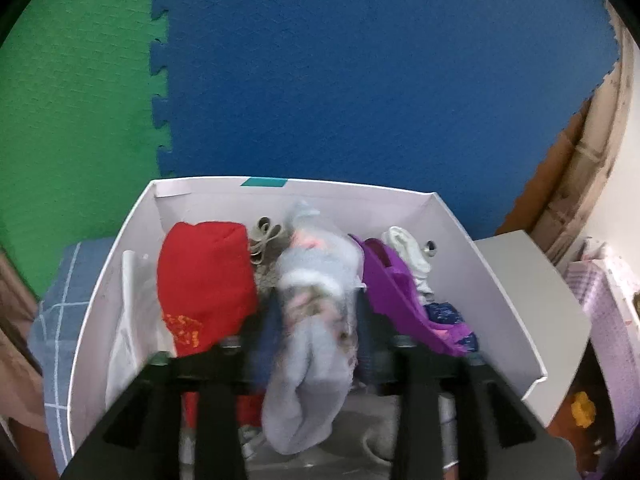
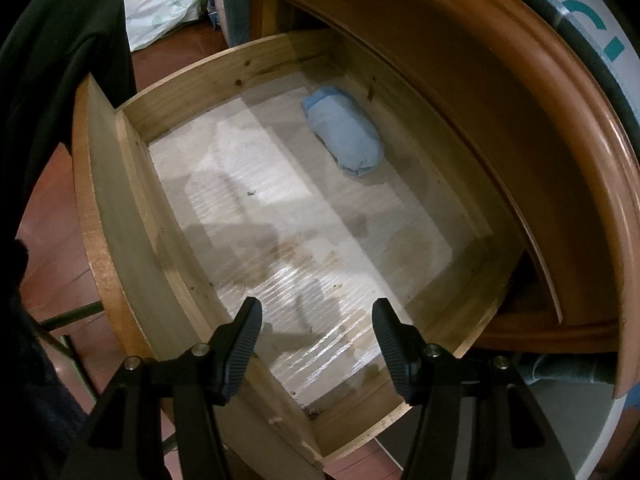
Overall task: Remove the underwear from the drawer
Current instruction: 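Open the left gripper to drop the underwear into the box and withdraw, then lower the right tool onto the light-blue sock and close it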
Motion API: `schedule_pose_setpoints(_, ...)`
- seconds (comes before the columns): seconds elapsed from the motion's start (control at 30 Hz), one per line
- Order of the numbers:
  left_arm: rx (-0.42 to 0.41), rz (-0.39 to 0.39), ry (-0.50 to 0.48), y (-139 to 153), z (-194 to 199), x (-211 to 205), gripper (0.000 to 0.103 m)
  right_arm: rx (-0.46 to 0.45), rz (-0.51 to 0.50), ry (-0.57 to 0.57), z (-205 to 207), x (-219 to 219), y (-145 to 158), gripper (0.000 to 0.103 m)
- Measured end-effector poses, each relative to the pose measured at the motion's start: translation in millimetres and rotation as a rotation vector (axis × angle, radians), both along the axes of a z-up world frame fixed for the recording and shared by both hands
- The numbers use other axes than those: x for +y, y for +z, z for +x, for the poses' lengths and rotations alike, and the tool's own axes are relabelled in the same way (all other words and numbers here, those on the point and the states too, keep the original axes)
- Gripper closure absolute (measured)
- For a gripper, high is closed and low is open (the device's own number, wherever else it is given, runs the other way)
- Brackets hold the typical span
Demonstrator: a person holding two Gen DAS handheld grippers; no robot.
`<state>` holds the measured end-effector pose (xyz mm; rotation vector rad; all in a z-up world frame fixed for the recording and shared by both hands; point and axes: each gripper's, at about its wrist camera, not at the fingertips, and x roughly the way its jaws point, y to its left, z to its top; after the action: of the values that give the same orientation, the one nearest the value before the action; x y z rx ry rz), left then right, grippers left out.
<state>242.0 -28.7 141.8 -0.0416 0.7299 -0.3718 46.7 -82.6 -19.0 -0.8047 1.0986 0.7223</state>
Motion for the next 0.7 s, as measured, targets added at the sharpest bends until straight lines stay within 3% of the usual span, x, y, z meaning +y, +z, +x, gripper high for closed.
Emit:
schedule_pose_setpoints(0.17, -0.062, 0.033, 0.025, 2.9, -8.3, -5.3, 0.025, 0.004, 0.001, -0.005, 0.3, 0.2, -0.4, 0.044)
schedule_pose_setpoints(0.3, -0.125, 0.118, 0.08, 9.2, -19.0, -15.4, 0.008, 0.007, 0.003, -0.008, 1.0, -0.3, -1.0, 0.044)
schedule_pose_setpoints(0.47, -0.199, 0.188, 0.123, 19.2, -36.4, -18.9, 0.002, 0.009, 0.005, -0.012, 1.9, -0.8, -2.2, 0.044)
schedule_pose_setpoints(0.7, -0.243, 0.225, 0.14, 30.3, -51.9, -18.4, 0.001, 0.012, 0.011, -0.013, 3.5, -0.3, -3.9, 0.044)
